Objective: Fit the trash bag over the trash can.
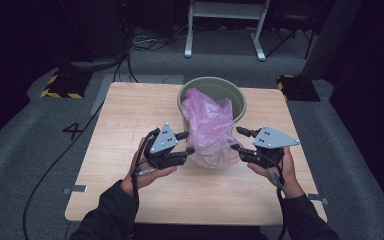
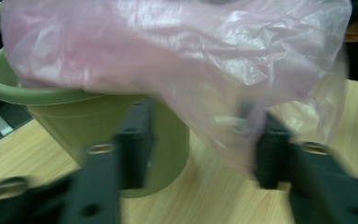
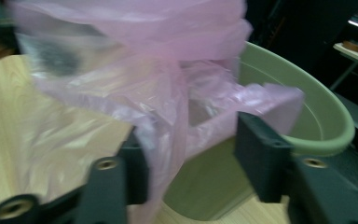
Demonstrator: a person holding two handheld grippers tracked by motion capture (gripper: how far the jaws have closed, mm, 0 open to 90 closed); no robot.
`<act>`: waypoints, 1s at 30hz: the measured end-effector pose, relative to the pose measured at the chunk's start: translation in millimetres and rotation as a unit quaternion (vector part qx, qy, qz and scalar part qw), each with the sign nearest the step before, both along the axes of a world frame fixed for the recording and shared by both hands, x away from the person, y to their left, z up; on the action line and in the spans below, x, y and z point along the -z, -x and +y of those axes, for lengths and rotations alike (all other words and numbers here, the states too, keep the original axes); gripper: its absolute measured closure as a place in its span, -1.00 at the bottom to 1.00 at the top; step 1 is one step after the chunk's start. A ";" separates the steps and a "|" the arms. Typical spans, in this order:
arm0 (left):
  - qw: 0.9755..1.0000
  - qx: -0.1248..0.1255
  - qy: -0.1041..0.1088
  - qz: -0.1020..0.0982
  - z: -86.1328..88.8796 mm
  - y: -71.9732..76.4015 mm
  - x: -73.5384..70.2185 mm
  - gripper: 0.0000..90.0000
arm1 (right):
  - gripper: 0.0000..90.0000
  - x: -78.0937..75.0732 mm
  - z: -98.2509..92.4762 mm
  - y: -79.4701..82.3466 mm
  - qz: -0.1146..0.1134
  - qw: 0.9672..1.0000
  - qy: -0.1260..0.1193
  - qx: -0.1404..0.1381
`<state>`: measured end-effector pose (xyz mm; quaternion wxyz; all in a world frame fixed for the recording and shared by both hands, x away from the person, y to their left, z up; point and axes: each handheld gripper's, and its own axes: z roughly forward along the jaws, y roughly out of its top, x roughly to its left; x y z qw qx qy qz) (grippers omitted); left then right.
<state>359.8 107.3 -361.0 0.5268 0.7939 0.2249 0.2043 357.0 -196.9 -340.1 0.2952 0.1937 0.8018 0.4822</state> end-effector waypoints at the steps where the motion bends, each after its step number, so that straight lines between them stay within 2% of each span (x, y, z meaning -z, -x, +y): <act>1: 1.000 0.004 0.006 0.002 1.7 -2.2 0.1 0.40 | -0.08 0.1 0.5 1.5 -0.004 1.000 0.002 -0.006; 4: 1.000 0.006 0.009 -0.002 3.5 -4.7 0.0 0.67 | -0.28 -0.5 4.0 8.0 -0.020 1.000 0.011 -0.021; 7: 1.000 0.006 0.001 -0.007 2.5 -4.6 -0.3 0.78 | -0.37 -2.2 9.9 14.6 -0.035 0.999 0.022 -0.036; 9: 1.000 0.001 -0.004 -0.008 1.1 -4.9 -0.7 0.83 | -0.40 -3.3 15.3 18.3 -0.047 0.998 0.031 -0.040; 13: 1.000 -0.005 -0.013 -0.017 -2.6 -5.3 -3.1 0.94 | -0.38 -2.1 30.3 24.3 -0.063 0.995 0.066 -0.048; 14: 1.000 -0.006 -0.018 -0.020 -3.3 -5.2 -3.2 0.97 | -0.10 -1.5 33.9 25.4 -0.067 0.994 0.070 -0.057; 17: 0.999 -0.013 -0.030 -0.021 -3.5 -8.3 -2.4 0.98 | 0.48 -0.9 38.2 24.2 -0.069 0.992 0.073 -0.071; 19: 0.999 -0.022 -0.030 -0.016 0.0 -12.5 -1.2 0.98 | 0.76 -1.3 37.1 19.7 -0.064 0.994 0.064 -0.063; 20: 0.999 -0.025 -0.028 -0.013 2.7 -14.9 -0.9 0.99 | 0.89 -1.8 33.9 16.2 -0.057 0.995 0.052 -0.063; 21: 0.999 -0.027 -0.026 -0.011 5.2 -16.8 -0.6 0.99 | 0.95 -2.3 30.2 13.1 -0.052 0.996 0.041 -0.058; 25: 0.999 -0.040 -0.020 0.001 17.0 -26.7 2.3 0.99 | 1.00 -4.3 11.8 1.5 -0.034 0.999 -0.008 -0.019; 29: 0.998 -0.053 -0.017 0.008 24.7 -35.3 6.8 0.99 | 1.00 -4.7 -7.7 -9.9 -0.017 0.998 -0.047 0.026; 30: 0.999 -0.046 -0.009 0.014 26.6 -37.1 8.0 0.99 | 1.00 -3.9 -11.8 -12.2 -0.012 0.998 -0.052 0.032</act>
